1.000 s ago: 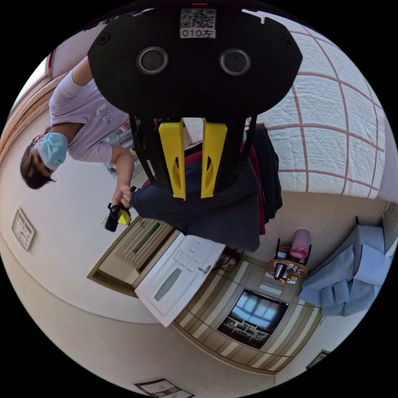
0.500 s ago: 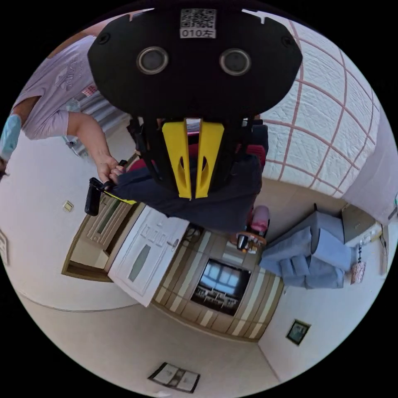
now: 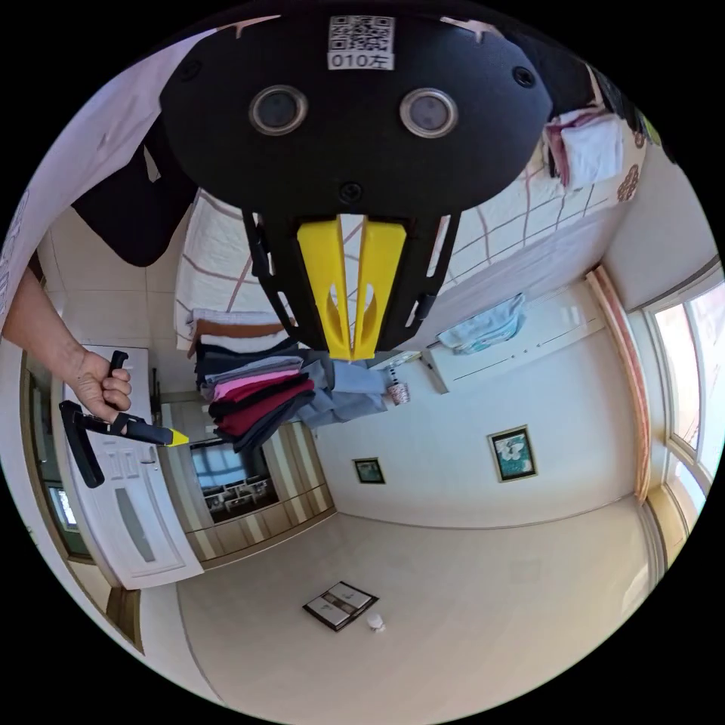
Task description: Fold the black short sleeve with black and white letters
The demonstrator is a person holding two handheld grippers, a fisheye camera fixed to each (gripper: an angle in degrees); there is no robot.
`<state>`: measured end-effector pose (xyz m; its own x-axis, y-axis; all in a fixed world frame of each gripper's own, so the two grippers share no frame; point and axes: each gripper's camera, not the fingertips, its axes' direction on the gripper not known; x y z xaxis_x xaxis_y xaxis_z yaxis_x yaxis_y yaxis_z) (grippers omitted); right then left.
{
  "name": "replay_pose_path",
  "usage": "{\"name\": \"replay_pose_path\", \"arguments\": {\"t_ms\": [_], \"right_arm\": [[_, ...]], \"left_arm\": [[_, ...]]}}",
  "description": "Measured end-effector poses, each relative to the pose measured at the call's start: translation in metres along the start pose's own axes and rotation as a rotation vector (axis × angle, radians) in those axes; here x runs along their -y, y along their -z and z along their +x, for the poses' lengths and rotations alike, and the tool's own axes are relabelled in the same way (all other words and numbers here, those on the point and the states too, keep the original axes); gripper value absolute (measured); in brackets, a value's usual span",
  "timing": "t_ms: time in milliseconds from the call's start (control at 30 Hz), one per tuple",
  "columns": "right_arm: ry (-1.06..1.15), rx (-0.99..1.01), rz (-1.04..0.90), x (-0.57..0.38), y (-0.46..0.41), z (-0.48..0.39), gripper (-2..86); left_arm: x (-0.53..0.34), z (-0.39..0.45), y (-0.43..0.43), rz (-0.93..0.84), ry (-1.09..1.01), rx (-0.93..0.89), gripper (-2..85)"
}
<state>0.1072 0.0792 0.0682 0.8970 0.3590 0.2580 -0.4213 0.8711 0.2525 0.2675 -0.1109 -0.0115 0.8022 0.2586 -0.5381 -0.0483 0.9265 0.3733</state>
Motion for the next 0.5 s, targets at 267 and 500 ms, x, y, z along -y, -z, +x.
{"name": "replay_pose_path", "arguments": {"t_ms": [267,500], "right_arm": [[0.085,0.298,0.055,-0.012,-0.002,-0.094,2.5],[0.19,0.399,-0.022,-0.034,-0.008,-0.154,2.4]], "left_arm": [[-0.067,-0.02,0.138,-0.116,-0.039,0.238,0.3],[-0.153,-0.09,0.159,-0.514,-0.031,0.64,7.1]]}}
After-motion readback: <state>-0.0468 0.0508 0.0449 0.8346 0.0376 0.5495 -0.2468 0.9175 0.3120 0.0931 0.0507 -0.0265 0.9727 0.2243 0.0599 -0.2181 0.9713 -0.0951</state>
